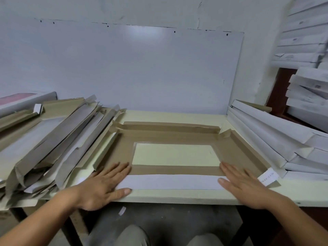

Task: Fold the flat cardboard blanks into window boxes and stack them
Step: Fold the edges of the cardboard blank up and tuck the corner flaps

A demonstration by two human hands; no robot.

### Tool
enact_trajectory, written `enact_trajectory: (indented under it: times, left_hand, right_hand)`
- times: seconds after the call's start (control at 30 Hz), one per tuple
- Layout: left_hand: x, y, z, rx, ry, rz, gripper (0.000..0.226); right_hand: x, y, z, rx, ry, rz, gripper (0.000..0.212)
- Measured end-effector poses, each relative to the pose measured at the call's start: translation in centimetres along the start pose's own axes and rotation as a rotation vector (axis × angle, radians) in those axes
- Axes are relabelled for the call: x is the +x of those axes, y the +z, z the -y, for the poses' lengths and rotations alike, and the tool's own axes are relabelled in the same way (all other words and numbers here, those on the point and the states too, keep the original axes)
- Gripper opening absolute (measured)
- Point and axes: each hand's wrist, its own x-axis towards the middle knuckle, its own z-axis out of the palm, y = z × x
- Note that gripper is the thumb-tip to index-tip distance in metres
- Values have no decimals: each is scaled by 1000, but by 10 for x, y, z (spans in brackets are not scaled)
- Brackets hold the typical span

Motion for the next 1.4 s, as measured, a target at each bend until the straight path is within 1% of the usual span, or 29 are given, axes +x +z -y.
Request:
enact_trajectory:
  times: [0.07,0.17,0.27,0.33,0.4,0.47,0.57,0.6,0.67,0.7,0.77,0.83,0.9,0.97,1.03,1.17,1.23,1.3,1.33,1.4]
  left_hand:
    - [-5,0,11,-6,2,-35,77]
    - [-11,-2,17,-73,87,-204,67]
    - [-12,-12,14,-86,196,-402,57]
    - [-8,-19,9,-57,223,-477,54]
    - [-1,-25,5,-17,141,-472,50]
    - [9,-29,1,45,-1,-425,44]
    - [21,-30,-13,126,-178,-399,32]
    - [25,-29,-20,158,-214,-403,27]
    - [36,-24,-34,218,-242,-391,20]
    - [41,-20,-42,224,-213,-376,25]
    - [52,-9,-60,124,-78,-330,39]
    - [60,-2,-79,-4,19,-219,55]
    - [67,3,-87,-19,43,-96,69]
    - [70,1,-80,-13,34,-35,75]
    - [64,-5,-61,-39,-10,-1,78]
    - [44,-12,-12,-55,-160,-21,87]
    - [40,-13,-5,-50,-171,-18,94]
    - [40,-13,-8,-37,-174,-24,99]
    - [40,-13,-10,-10,-179,-41,99]
    - [39,-13,-13,53,-200,-93,96]
  right_hand:
    - [-7,-3,-15,0,45,2,88]
    - [-11,-4,-20,-56,31,-16,84]
    - [-12,1,-6,-84,-109,-101,70]
    - [-12,3,10,-34,-245,-220,54]
    - [-7,3,26,57,-320,-357,35]
    - [2,-3,38,72,-287,-405,35]
    - [17,-12,49,31,-166,-365,30]
    - [21,-13,52,38,-148,-346,29]
    - [29,-14,61,28,-155,-298,35]
    - [33,-12,67,2,-171,-275,39]
    - [40,-5,82,-60,-217,-237,48]
    - [47,3,95,-95,-255,-140,55]
    - [53,6,99,-64,-235,-29,59]
    - [56,6,89,-32,-197,2,62]
    - [54,3,69,-21,-147,2,62]
    - [43,-3,14,-22,-21,-3,58]
    - [33,-7,-6,11,-34,-6,57]
    - [24,-11,-17,60,-115,-62,59]
    - [19,-15,-21,113,-156,-120,52]
    - [9,-23,-26,163,-205,-228,23]
